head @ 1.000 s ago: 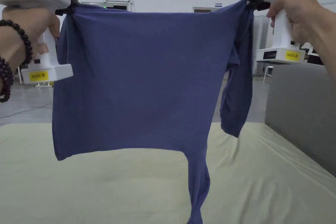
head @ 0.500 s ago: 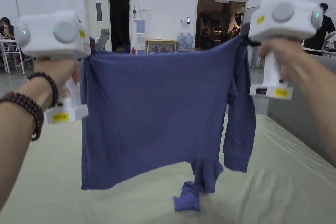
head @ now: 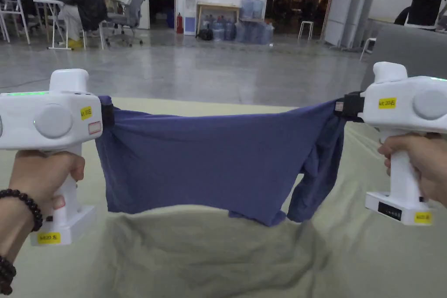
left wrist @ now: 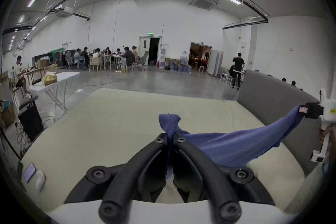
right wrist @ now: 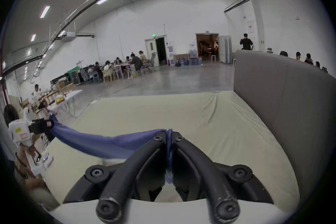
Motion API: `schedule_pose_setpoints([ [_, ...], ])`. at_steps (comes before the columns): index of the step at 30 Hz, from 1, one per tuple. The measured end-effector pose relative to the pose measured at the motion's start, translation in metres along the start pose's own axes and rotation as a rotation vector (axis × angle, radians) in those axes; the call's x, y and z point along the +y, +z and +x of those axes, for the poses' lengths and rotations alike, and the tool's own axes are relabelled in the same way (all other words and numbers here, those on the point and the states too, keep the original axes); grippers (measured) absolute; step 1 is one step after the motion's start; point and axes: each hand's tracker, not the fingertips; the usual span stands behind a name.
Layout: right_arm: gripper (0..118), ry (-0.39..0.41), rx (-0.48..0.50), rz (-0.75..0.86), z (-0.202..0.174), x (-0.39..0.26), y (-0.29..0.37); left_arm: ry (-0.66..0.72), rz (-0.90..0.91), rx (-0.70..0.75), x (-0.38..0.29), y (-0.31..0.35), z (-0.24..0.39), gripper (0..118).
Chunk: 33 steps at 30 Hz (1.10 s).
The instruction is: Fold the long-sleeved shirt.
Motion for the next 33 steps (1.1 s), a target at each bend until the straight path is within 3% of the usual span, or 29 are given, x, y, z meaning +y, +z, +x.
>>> schedule_pose_setpoints([
  [5,1,0.049,0.036,-0.178,-0.005,-0.116,0.048,-0.044,-0.140,0.016,-0.099,0.046,-0.001,0],
  [8,1,0.001,0.079,-0.327,-0.001,-0.183,0.072,-0.078,-0.329,0.022,-0.152,0.061,-0.012,0],
  [11,1,0.055,0.061,-0.486,-0.002,-0.244,0.090,-0.071,-0.431,0.001,-0.193,0.079,-0.026,0],
  [14,1,0.088,0.072,-0.661,0.004,-0.300,0.091,-0.175,-0.550,-0.006,-0.231,0.089,-0.028,0],
  [20,7,0.108,0.057,-0.774,-0.001,-0.343,0.089,-0.148,-0.565,-0.023,-0.253,0.094,-0.035,1],
  [21,26,0.112,0.059,-0.774,0.000,-0.341,0.089,-0.145,-0.560,-0.028,-0.252,0.094,-0.036,18],
  [22,73,0.117,0.057,-0.764,-0.001,-0.335,0.090,-0.136,-0.547,-0.046,-0.250,0.099,-0.033,71],
  [23,103,0.115,0.051,-0.744,0.000,-0.328,0.094,-0.129,-0.533,-0.060,-0.245,0.101,-0.034,109],
  [24,114,0.100,0.033,-0.706,0.000,-0.319,0.100,-0.118,-0.533,-0.063,-0.240,0.103,-0.036,117],
  [27,111,0.091,0.035,-0.565,-0.001,-0.286,0.114,-0.083,-0.514,-0.077,-0.224,0.114,-0.036,112],
  [28,90,0.070,0.031,-0.542,0.001,-0.277,0.118,-0.075,-0.476,-0.095,-0.217,0.115,-0.035,87],
  [29,51,0.042,0.014,-0.532,0.000,-0.270,0.118,-0.073,-0.482,-0.088,-0.213,0.115,-0.034,39],
  [30,0,0.019,0.002,-0.514,0.000,-0.265,0.118,-0.073,-0.477,-0.078,-0.216,0.110,-0.029,0],
  [33,0,0.048,-0.021,-0.527,-0.003,-0.264,0.105,-0.129,-0.451,-0.034,-0.219,0.099,-0.022,0],
])
